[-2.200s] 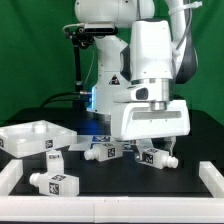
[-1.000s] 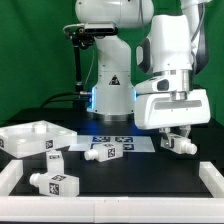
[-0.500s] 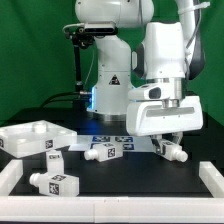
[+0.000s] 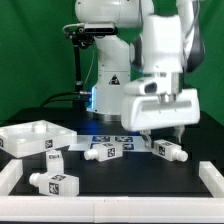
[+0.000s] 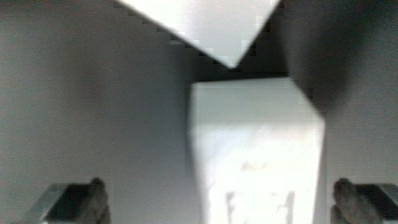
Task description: Assemble one leg
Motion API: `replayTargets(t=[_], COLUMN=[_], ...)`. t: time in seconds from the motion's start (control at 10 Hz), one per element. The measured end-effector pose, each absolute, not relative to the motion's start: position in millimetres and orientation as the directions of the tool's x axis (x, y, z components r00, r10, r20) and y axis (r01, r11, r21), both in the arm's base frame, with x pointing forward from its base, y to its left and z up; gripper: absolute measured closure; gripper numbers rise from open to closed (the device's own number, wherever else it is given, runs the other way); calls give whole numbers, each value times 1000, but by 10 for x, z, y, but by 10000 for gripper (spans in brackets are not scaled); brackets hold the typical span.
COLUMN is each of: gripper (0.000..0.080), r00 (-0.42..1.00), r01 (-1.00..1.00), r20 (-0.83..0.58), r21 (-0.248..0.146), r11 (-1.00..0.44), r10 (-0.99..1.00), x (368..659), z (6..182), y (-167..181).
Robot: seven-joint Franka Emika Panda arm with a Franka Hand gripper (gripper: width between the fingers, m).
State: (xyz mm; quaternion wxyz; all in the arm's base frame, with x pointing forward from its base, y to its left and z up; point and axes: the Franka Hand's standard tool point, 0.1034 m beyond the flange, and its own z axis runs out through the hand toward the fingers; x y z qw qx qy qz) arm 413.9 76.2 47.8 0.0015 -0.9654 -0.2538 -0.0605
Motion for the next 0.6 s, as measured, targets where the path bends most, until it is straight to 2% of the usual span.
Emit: replayTargets(t=[0.2, 0.3, 0.4, 0.6], gripper=[154, 151, 151, 151], r00=[866, 833, 834, 848], r01=[492, 544, 541, 520], r20=[90, 93, 96, 96], r21=[18, 35, 44, 38], r11=[-870, -838, -840, -854], r10=[492, 545, 543, 521], x=[4245, 4323, 4392, 4376], z=[785, 847, 848, 834], y=[401, 166, -64, -10])
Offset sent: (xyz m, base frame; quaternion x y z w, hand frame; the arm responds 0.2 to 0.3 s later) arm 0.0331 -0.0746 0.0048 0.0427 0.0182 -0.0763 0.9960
